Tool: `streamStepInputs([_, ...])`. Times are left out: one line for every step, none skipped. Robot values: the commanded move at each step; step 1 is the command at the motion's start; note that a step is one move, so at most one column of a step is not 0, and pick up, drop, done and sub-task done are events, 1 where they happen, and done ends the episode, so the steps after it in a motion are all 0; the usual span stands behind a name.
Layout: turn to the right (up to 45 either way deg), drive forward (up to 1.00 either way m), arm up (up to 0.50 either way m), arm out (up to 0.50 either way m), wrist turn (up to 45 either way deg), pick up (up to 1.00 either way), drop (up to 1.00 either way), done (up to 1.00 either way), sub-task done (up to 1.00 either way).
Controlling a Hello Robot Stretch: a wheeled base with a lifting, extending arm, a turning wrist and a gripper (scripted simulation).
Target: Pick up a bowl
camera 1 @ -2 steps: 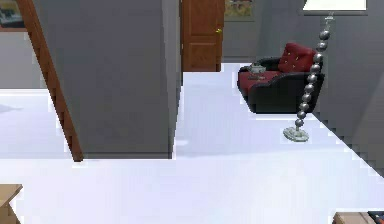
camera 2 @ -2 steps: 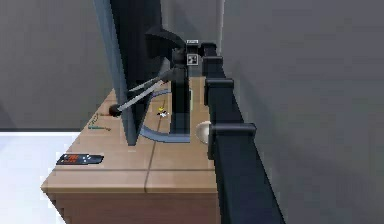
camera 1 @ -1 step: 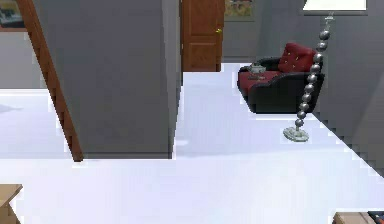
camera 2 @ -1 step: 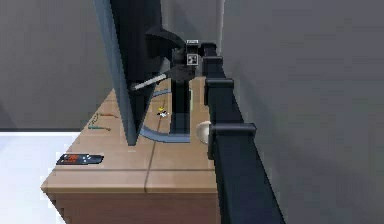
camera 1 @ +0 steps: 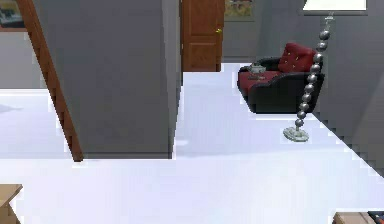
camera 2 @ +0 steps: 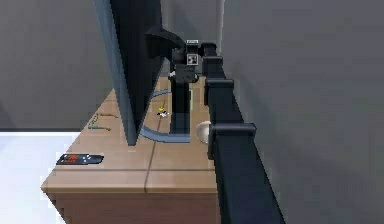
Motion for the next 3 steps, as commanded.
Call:
streamStepInputs([0.0,0.0,0.0,0.0,30.0,0.0,0.0,0.0,0.0])
streamStepInputs([0.0,0.0,-0.3,0.0,0.0,0.0,0.0,0.0,0.0])
streamStepInputs([0.0,0.0,0.0,0.0,0.0,1.0,0.0,0.0,0.0])
